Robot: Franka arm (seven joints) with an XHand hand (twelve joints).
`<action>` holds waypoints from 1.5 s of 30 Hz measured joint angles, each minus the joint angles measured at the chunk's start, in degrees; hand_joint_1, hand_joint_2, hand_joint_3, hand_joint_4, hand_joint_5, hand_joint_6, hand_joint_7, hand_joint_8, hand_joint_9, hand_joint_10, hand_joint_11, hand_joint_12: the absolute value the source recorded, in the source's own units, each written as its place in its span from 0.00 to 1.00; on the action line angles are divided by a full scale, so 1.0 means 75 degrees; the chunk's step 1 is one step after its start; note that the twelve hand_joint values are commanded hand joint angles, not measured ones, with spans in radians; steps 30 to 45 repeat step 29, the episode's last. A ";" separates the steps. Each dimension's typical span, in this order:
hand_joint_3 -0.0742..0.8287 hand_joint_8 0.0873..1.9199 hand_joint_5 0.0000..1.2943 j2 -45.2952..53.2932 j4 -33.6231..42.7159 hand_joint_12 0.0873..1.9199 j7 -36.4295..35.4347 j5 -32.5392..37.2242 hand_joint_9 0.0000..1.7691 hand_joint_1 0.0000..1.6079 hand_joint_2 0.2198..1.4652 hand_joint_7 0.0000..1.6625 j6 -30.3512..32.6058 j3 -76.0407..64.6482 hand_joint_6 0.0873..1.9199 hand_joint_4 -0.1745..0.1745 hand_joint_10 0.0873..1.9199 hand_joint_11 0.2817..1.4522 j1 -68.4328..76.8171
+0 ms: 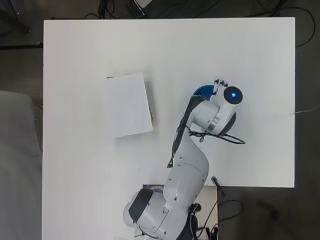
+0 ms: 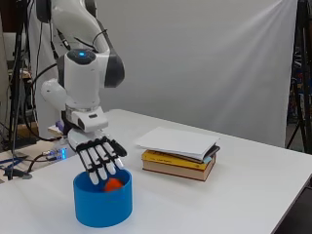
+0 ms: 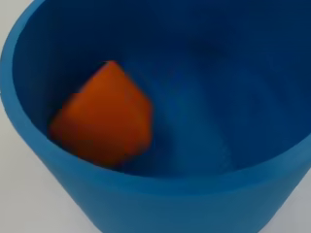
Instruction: Teleoperate dual arm-hand system to pick and place objects
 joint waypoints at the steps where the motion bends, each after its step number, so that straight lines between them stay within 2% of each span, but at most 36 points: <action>1: 0.08 0.00 0.00 0.0023 -0.0038 0.00 -0.0010 -0.0023 0.14 0.03 0.56 0.05 0.0163 0.0022 0.00 0.59 0.00 0.13 0.0008; 5: 0.08 0.00 0.03 -0.0080 -0.0249 0.00 -0.0044 -0.0013 0.17 0.01 0.55 0.09 0.0716 -0.0202 0.00 0.65 0.00 0.13 0.0476; 8: 0.08 0.00 0.07 -0.0463 -0.0246 0.00 0.0068 -0.0170 0.20 0.01 0.53 0.14 0.0583 -0.0190 0.00 0.70 0.00 0.14 0.0721; 11: 0.08 0.00 0.10 -0.1265 -0.0066 0.00 0.0230 -0.0529 0.22 0.00 0.51 0.17 0.0055 0.0302 0.00 0.77 0.00 0.15 0.0560; 14: 0.10 0.00 0.12 -0.2188 0.0260 0.00 0.0487 -0.0828 0.23 0.00 0.54 0.17 -0.0869 0.1077 0.00 0.79 0.00 0.15 0.0415; 18: 0.11 0.00 0.16 -0.3278 0.0574 0.00 0.0623 -0.1056 0.22 0.02 0.57 0.16 -0.2070 0.2271 0.00 0.74 0.00 0.15 0.0291; 24: 0.09 0.00 0.18 -0.4345 0.0553 0.00 0.0841 -0.1220 0.23 0.06 0.61 0.18 -0.3051 0.3315 0.00 0.66 0.00 0.14 0.0195; 45: 0.10 0.00 0.19 -0.4351 0.0677 0.00 0.1086 -0.1316 0.23 0.09 0.63 0.19 -0.3077 0.3441 0.00 0.67 0.00 0.14 0.0175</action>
